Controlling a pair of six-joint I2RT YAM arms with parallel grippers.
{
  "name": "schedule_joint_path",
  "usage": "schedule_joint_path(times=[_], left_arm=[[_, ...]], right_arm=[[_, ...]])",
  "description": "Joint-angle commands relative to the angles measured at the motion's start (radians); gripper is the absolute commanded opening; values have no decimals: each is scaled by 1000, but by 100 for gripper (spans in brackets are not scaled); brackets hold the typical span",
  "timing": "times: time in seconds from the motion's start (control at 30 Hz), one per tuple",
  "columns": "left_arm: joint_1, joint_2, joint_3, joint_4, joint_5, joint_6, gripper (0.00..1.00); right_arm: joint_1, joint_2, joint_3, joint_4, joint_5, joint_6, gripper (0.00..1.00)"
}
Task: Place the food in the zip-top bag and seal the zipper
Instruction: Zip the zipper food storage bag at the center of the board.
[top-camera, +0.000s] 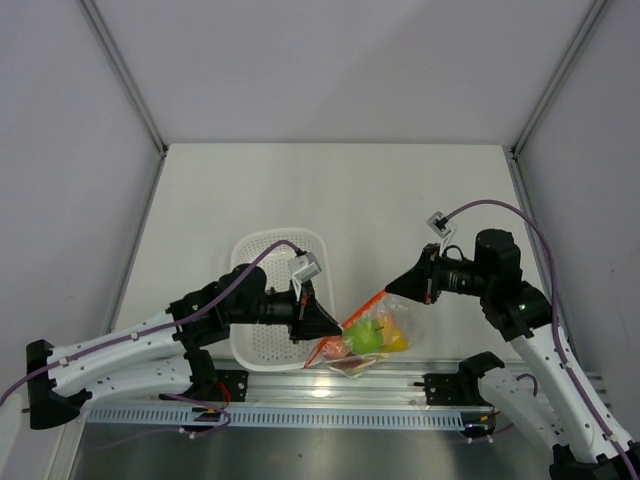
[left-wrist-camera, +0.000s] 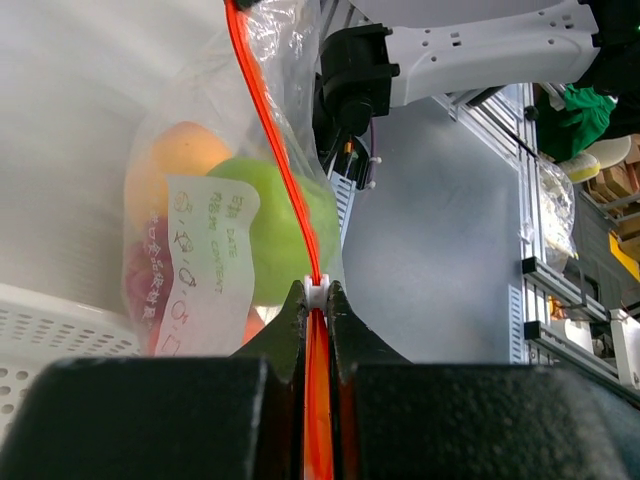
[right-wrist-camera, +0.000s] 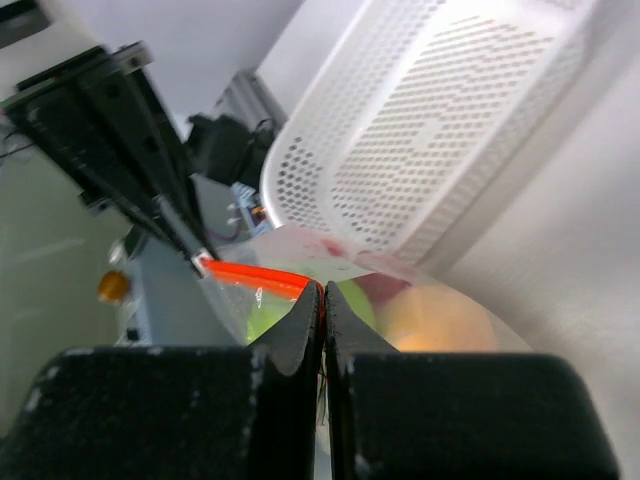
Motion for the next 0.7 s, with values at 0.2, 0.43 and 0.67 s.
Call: schedule_joint_path(times=[0.2, 0.43, 0.67], left_arm=[[-6, -51, 43, -48, 7, -15, 1], [-6, -72, 26, -62, 6, -24, 1], [-6, -103, 9, -83, 6, -29, 1]], right_arm=[[-45, -28, 80, -97, 416, -11, 0], [-70, -41, 84, -101, 427, -7, 0], [-94, -37, 84, -103, 423, -7, 0]])
